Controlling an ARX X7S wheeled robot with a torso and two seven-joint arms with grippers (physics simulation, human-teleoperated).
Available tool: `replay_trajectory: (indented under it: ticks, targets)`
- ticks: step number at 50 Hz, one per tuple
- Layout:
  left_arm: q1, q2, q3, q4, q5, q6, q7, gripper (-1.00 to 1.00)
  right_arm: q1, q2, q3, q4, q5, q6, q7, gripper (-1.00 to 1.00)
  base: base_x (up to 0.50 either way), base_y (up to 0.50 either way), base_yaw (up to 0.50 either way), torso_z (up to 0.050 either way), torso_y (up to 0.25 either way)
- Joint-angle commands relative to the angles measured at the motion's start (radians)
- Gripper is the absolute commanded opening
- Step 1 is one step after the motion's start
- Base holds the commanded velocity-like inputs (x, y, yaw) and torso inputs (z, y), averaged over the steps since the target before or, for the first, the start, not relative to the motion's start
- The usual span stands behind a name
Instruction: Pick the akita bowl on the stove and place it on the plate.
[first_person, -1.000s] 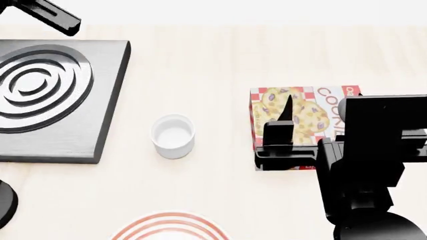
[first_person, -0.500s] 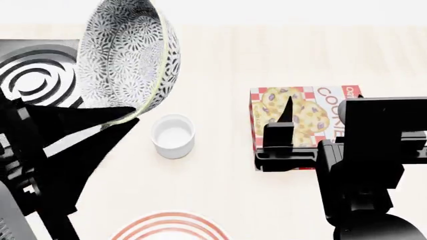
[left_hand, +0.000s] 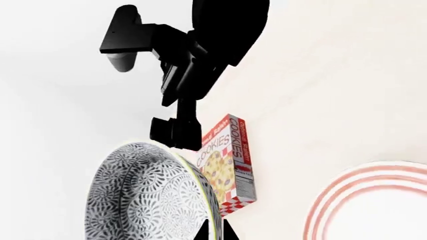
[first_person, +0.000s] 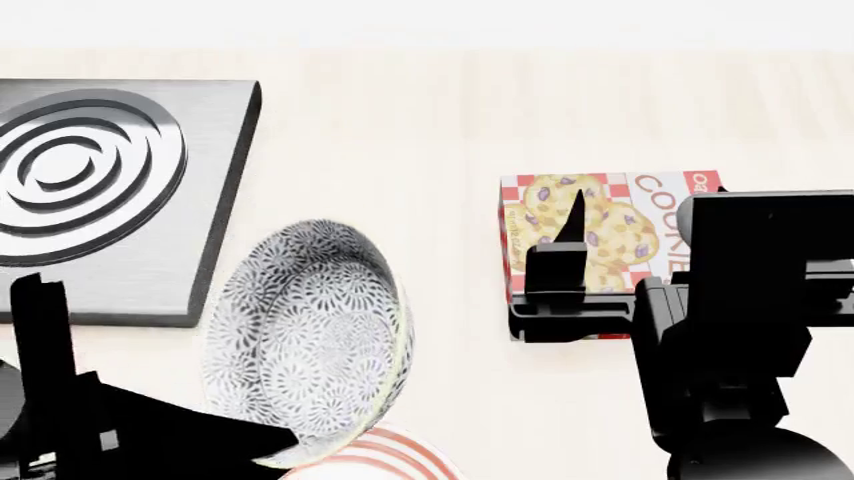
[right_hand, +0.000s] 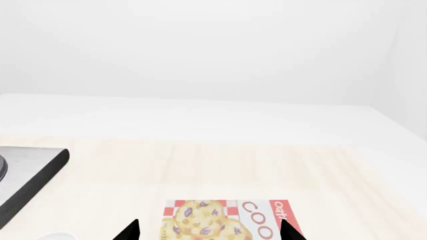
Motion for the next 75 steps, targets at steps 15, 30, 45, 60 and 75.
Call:
replay_trajectory:
  ticks: [15, 30, 45, 60, 75]
  targets:
    - [-0.052, 0.02, 0.195, -0.085, 0.183, 0.02, 0.156, -1.0, -0.007, 0.008, -0.009, 0.017, 0.001, -0.026, 0.0, 1.0, 0.0, 0.0, 0.0, 0.0, 0.0]
    - [-0.103, -0.013, 0.231, -0.071, 0.156, 0.032, 0.297, -1.0, -0.007, 0.01, -0.01, 0.018, 0.006, -0.029, 0.004, 1.0, 0.0, 0.0, 0.0, 0.0, 0.0]
    - [-0.137, -0.009, 0.239, -0.097, 0.136, 0.04, 0.361, -1.0, -0.007, 0.014, -0.012, 0.019, 0.012, -0.031, 0.009, 1.0, 0.0, 0.0, 0.0, 0.0, 0.001]
    - [-0.137, -0.007, 0.254, -0.102, 0.14, 0.031, 0.375, -1.0, -0.007, 0.016, -0.014, 0.02, 0.017, -0.034, 0.014, 1.0, 0.0, 0.0, 0.0, 0.0, 0.0]
    - [-0.12, 0.001, 0.275, -0.129, 0.157, 0.041, 0.364, -1.0, -0.007, 0.019, -0.016, 0.021, 0.023, -0.036, 0.018, 1.0, 0.0, 0.0, 0.0, 0.0, 0.001]
